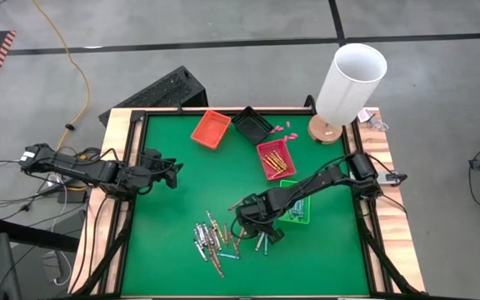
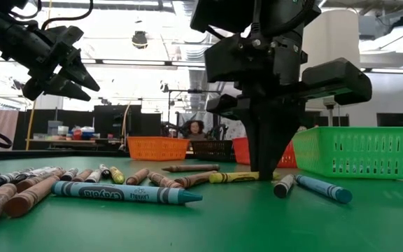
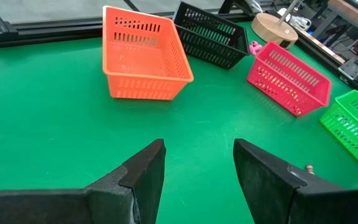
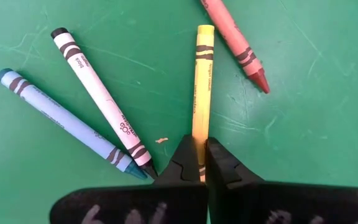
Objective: Sort crayons
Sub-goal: Put the green-yellow crayon into the red bin
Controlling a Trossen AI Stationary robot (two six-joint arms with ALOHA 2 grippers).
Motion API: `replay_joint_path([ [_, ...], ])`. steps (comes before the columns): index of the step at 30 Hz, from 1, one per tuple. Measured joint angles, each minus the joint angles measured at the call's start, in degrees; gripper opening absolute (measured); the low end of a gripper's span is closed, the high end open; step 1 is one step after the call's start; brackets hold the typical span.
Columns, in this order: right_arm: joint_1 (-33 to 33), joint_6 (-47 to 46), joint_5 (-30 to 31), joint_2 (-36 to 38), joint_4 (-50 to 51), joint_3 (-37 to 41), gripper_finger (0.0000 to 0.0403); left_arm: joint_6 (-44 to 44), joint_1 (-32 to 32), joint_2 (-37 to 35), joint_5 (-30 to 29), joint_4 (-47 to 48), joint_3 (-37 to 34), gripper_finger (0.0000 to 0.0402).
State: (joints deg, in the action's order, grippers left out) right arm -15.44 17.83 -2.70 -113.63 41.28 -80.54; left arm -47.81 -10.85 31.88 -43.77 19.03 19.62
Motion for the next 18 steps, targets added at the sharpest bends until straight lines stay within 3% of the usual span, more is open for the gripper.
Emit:
replay_joint_path([
  [13, 4.5, -4.7, 3.8, 10.2, 2.3, 0.0, 0.0001, 0.0, 0.0, 0.0, 0.0, 0.0, 0.0, 0.018],
  [18, 7.7, -12.6, 10.9, 14.5, 2.9, -0.1, 0.0001, 0.0, 0.0, 0.0, 0.0, 0.0, 0.0, 0.018],
])
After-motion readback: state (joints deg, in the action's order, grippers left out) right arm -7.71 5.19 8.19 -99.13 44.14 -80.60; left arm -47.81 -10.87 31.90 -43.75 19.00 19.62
